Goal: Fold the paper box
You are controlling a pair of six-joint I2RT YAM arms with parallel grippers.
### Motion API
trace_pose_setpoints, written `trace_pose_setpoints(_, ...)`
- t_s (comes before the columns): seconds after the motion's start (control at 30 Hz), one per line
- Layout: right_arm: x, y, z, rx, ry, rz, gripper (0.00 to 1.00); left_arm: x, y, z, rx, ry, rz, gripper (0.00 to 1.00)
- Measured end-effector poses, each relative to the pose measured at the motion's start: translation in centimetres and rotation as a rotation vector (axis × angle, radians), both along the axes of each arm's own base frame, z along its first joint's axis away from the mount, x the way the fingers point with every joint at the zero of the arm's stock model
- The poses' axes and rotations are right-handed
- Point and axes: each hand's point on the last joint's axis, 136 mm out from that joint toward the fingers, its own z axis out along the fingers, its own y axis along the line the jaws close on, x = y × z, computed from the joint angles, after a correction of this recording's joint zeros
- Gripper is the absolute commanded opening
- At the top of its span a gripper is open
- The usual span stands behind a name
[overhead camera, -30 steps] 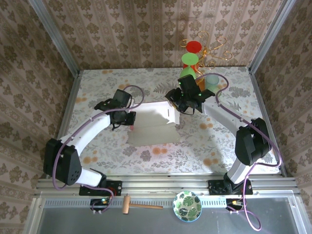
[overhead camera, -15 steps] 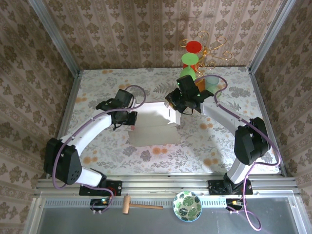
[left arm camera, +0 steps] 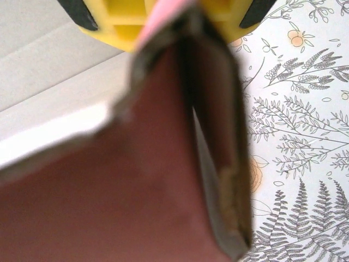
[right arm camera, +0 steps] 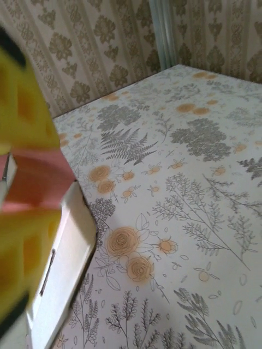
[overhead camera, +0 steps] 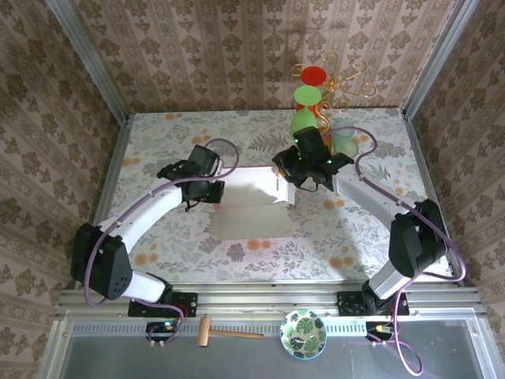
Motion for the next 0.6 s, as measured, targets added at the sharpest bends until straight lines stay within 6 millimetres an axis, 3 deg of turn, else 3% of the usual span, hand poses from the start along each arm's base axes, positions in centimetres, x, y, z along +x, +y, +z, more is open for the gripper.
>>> trace_pose_setpoints(0.17,-1.8,-2.9,1.8,-0.006,-0.081,-0.014,0.57,0.1,0.2,0.5,0.001,-0.018,0.006,0.0)
trace_pose_setpoints(0.3,-4.7,-4.7,2.6,-0.018,-0.138,-0.008,0.5,0.2,0.4,1.1,0.001,-0.042,0.012,0.0)
trace_pose_setpoints(0.4,-6.6,-5.5,0.6,-0.028,-0.129,0.0,0.45,0.4,0.5,1.6,-0.001,-0.066,0.017,0.0)
trace_pose_setpoints(0.53,-8.5,-6.2,-4.9,-0.065,-0.016,0.005,0.5,0.7,0.4,2.3,-0.009,-0.099,0.019,0.0)
trace_pose_setpoints(0.6,-8.8,-6.1,-6.0,-0.07,0.015,0.007,0.53,0.7,0.3,2.6,-0.014,-0.11,0.018,0.0)
